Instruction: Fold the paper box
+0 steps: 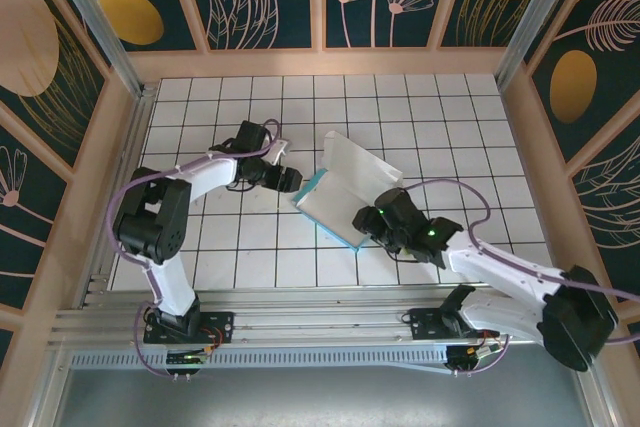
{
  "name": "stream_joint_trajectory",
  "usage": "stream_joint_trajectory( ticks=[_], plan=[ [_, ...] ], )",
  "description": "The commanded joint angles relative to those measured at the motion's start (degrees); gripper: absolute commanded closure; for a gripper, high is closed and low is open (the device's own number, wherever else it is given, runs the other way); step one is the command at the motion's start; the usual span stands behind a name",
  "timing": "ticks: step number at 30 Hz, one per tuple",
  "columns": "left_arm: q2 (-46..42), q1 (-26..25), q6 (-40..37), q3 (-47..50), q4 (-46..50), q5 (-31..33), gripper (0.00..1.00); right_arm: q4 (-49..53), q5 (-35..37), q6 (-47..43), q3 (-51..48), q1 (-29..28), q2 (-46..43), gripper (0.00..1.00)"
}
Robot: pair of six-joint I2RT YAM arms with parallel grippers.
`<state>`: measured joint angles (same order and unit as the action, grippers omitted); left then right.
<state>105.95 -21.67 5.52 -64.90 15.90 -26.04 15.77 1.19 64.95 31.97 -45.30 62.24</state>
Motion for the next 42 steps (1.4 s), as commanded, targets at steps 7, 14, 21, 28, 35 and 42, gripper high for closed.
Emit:
stream_joint_trajectory(
  ticks=[7,14,21,28,35,42],
  plan=[
    [6.11,-0.31,0.15,-3.37,-0.61,-8.62,0.38,-7.95,0.94,2.82,-1.09,0.83,7.89,0.45],
    [8.21,-0.31,2.54,-3.57,-3.63,-14.17,0.5,-9.87,4.44,3.87,-3.0,1.22,11.23,0.48],
    [7.99,-0.46,4.36,-2.34,-5.93,-18.42,0.52,-10.85,4.68,4.22,-2.7,1.18,14.7,0.48],
    [9.36,-1.08,4.42,-2.9,-5.47,-17.65,0.58,-9.55,5.55,2.87,-1.71,1.31,14.91,0.49],
    [8.96,-1.27,4.28,-3.36,-5.19,-16.9,0.59,-3.55,4.52,1.19,-0.44,1.4,8.95,0.45],
    [8.74,-1.27,5.1,-3.91,-6.14,-17.38,0.59,1.25,6.35,2.22,-1.5,5.01,4.95,0.41]
  ],
)
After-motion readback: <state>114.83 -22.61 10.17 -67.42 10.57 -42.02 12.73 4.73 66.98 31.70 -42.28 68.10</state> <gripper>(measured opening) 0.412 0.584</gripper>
